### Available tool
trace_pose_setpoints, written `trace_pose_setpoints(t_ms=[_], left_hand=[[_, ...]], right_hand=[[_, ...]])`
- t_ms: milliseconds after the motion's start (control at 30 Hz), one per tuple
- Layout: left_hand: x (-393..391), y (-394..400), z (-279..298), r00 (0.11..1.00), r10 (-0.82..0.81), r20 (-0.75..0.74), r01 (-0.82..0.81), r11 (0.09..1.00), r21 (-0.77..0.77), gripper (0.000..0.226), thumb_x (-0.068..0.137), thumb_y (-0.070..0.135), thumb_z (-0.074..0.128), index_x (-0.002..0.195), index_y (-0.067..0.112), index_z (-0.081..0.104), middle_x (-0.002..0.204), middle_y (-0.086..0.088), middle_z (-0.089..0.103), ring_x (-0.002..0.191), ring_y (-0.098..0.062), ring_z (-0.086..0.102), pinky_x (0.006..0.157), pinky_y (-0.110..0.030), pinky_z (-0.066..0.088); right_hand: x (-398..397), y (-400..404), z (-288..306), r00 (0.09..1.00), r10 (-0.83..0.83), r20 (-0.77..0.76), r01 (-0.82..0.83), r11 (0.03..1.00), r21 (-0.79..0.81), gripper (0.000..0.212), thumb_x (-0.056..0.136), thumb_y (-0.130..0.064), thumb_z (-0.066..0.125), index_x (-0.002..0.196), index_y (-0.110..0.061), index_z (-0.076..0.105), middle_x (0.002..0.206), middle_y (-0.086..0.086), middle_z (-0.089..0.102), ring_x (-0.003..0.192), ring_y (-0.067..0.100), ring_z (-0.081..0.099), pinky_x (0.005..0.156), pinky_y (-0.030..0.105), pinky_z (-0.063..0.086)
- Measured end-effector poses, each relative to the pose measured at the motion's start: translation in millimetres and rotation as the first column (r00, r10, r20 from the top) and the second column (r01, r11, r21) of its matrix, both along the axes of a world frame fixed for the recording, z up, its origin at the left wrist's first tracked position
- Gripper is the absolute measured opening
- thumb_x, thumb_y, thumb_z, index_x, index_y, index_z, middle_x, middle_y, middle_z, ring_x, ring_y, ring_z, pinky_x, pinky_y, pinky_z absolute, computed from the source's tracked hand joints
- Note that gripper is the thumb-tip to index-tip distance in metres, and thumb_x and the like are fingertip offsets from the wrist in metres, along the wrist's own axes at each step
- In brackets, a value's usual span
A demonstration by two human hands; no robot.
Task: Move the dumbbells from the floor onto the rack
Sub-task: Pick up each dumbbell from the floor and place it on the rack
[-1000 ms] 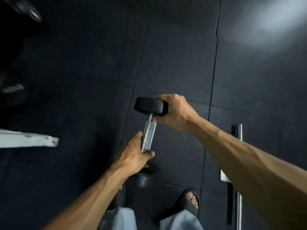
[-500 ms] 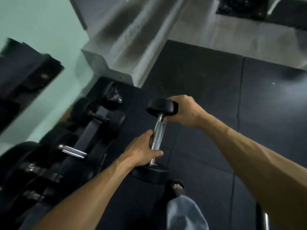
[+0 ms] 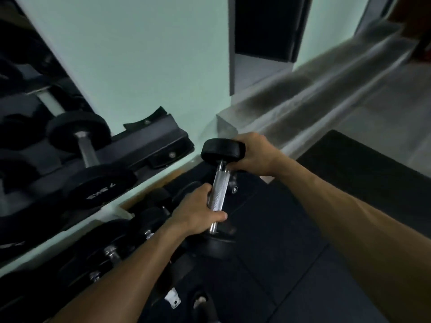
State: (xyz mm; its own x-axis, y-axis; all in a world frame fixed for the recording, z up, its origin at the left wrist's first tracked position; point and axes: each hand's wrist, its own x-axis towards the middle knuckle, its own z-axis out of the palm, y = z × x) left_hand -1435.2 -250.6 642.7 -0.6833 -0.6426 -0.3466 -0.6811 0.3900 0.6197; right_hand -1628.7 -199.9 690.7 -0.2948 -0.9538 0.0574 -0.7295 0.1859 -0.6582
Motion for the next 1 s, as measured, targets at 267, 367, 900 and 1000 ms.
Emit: trace_pose_setpoints(t_ms=[267,367,900,1000], left_hand=[[-17,-129,-2,0.957,0.275,-0.089,-0.276,0.961,0.01,0.062,0.064,0.043,0.08,0.116,0.027,0.051,0.095,0.007,0.067,0.087,-0.015,0.066,0.085,-0.043,0.054],[-25,-169,-4,0.925,0.365,-0.108,-0.366,0.93,0.006,0.052,0.066,0.038,0.082,0.107,0.024,0.052,0.09,0.006,0.062,0.082,-0.015,0.063,0.08,-0.041,0.054],[-63,-272,-32,0.703,0.699,-0.135,-0.707,0.707,-0.024,0.024,0.072,0.039,0.077,0.072,0.018,0.064,0.068,0.005,0.068,0.068,-0.011,0.066,0.069,-0.038,0.057],[-58,-270,-34,0.708,0.689,-0.155,-0.698,0.716,-0.004,0.027,0.071,0.049,0.073,0.078,0.023,0.067,0.075,0.008,0.071,0.075,-0.008,0.067,0.075,-0.039,0.057]], right_hand=[[-16,-181,17,0.965,0.246,-0.087,-0.246,0.969,0.007,0.029,0.065,-0.011,0.079,0.093,-0.01,0.07,0.081,0.002,0.069,0.077,0.018,0.062,0.064,0.019,0.044],[-23,-236,16,0.946,0.311,-0.087,-0.312,0.95,0.005,0.026,0.066,-0.012,0.078,0.091,-0.009,0.069,0.083,0.006,0.07,0.079,0.024,0.064,0.071,0.036,0.05],[-35,-428,-43,0.806,0.542,0.24,-0.574,0.813,0.092,0.033,0.066,-0.007,0.084,0.09,-0.018,0.064,0.078,-0.005,0.065,0.078,0.016,0.061,0.077,0.032,0.051],[-33,-428,-44,0.799,0.563,0.211,-0.588,0.805,0.08,0.033,0.067,-0.012,0.084,0.09,-0.019,0.061,0.079,-0.007,0.063,0.08,0.015,0.061,0.077,0.031,0.049]])
